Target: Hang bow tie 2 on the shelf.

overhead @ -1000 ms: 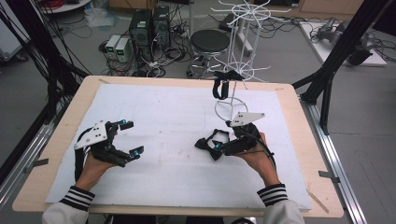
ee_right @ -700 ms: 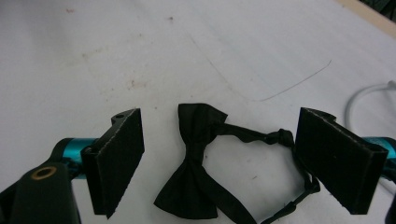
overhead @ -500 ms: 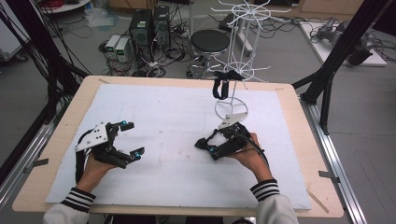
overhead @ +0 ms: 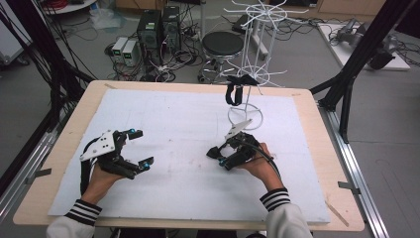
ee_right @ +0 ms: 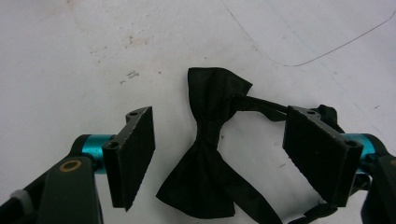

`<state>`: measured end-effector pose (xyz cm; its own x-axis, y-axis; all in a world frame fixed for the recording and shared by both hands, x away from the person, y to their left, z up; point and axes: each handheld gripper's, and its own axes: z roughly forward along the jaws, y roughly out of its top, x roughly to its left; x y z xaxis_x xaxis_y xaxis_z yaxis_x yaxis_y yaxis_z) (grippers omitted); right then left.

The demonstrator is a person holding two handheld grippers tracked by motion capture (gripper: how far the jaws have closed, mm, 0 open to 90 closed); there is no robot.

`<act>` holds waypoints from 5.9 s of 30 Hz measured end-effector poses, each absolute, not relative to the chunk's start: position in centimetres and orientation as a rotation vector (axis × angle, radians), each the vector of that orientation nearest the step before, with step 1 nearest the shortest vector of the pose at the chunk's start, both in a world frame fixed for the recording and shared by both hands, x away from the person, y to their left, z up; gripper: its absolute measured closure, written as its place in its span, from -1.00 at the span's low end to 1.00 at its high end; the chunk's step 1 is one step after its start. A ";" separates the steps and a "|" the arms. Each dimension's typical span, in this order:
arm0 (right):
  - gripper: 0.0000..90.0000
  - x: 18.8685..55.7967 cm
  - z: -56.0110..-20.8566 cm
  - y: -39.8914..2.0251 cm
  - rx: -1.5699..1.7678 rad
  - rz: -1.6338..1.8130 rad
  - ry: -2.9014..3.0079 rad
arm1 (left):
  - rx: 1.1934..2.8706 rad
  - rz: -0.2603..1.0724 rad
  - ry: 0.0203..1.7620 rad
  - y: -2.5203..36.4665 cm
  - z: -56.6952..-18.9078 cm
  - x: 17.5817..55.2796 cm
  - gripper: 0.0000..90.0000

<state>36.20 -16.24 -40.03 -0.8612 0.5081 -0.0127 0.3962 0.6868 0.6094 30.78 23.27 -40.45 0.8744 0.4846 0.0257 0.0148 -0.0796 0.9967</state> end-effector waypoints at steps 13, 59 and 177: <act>-0.11 36.5 -41.1 -15.4 0.713 0.821 2.794 | 1.617 0.409 0.396 23.3 -40.5 30.8 -0.96; 0.72 36.5 -40.3 -16.4 0.769 0.841 2.801 | 1.623 0.411 0.409 23.2 -40.5 30.7 -0.96; 0.71 37.6 -27.6 -31.7 1.257 1.429 1.684 | 1.612 0.429 0.436 24.7 -40.3 31.0 -0.96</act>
